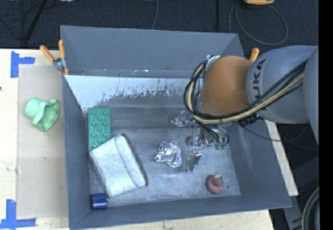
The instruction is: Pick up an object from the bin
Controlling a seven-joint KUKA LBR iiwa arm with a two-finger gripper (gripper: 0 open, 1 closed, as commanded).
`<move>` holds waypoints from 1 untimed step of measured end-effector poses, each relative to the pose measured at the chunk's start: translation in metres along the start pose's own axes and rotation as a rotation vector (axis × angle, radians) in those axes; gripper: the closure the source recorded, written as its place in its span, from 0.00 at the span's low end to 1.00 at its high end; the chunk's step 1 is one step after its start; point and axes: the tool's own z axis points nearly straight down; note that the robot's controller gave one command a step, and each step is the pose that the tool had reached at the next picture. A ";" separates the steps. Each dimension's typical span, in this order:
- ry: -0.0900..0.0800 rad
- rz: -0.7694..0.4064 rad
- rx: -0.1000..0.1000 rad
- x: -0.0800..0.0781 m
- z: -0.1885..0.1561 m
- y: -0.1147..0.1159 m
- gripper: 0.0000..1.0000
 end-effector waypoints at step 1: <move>0.005 -0.053 -0.003 0.016 -0.010 0.026 0.00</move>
Offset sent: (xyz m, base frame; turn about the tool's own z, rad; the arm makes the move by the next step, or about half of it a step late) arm -0.0190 0.0227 0.0102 -0.0562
